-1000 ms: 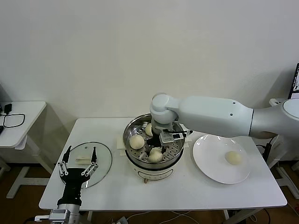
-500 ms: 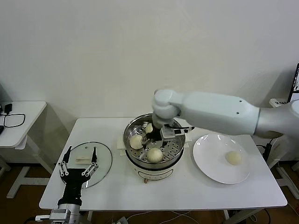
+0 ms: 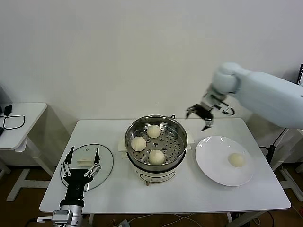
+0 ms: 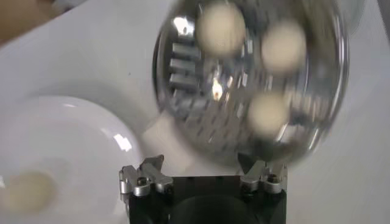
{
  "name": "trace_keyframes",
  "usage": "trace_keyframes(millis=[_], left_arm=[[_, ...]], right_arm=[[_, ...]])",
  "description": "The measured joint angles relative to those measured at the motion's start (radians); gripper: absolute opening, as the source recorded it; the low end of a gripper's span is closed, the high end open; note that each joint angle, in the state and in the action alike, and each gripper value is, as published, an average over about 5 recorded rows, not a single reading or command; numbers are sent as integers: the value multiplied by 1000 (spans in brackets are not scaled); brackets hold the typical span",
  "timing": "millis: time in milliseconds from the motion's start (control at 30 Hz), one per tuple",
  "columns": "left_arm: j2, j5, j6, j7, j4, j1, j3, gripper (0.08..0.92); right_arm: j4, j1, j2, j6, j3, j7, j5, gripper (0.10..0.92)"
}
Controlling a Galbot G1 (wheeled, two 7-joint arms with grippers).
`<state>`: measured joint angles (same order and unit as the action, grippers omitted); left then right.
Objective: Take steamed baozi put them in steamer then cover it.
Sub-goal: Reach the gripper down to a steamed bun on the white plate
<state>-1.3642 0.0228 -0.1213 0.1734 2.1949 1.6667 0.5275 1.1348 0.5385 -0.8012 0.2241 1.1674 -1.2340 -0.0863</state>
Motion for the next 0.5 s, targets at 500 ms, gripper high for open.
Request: trace_keyframes(millis=[500], left_arm=[[-3,0,2,1,0,10,11,823]], right_arm=[[-283,-213,75,-107,-58,5,-20,823]])
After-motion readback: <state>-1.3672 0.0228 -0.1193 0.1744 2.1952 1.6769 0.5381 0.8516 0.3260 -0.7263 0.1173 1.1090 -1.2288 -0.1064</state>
